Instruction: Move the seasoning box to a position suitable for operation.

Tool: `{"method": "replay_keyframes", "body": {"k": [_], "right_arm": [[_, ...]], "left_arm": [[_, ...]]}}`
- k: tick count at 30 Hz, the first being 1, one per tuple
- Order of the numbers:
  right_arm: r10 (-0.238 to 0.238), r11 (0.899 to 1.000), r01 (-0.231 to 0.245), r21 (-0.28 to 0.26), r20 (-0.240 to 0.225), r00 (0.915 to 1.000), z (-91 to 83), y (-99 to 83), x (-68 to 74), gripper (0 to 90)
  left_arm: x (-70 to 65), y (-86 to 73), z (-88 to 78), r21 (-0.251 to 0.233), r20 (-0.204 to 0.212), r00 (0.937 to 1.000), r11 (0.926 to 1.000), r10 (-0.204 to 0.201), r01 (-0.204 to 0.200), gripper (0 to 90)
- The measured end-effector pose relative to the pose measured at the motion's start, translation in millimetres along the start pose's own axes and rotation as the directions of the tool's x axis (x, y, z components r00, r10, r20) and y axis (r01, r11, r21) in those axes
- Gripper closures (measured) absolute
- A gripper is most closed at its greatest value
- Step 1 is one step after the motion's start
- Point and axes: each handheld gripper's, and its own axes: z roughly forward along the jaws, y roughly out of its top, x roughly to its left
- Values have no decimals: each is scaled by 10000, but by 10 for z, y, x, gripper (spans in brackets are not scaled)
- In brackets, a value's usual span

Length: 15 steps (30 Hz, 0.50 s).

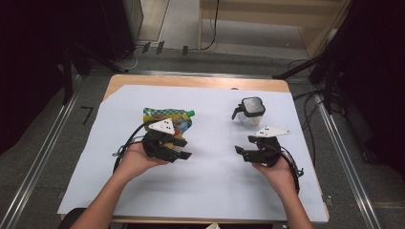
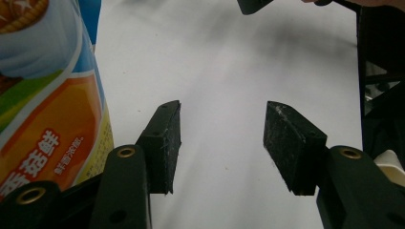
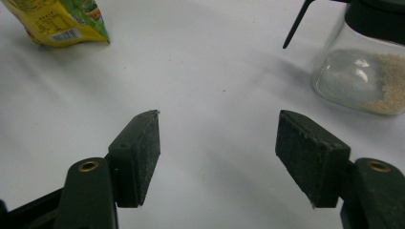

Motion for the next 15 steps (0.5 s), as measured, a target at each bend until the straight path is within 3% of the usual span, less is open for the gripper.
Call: {"method": "replay_keyframes", "body": {"k": [3, 8, 15], "right_arm": [[-75, 9999, 75, -83, 35, 10000, -4, 5, 13, 342], [-335, 9992, 338, -205, 150, 9993, 0, 5, 37, 372], [246, 9997, -245, 70, -61, 9997, 14, -3, 0, 434]], "left_arm": [[3, -2, 20, -38, -10, 10000, 10000, -41, 41, 474], [-20, -27, 47, 42, -62, 9997, 9997, 246, -246, 458], [-14, -99, -4, 157, 66, 9999, 9998, 147, -148, 444]]}}
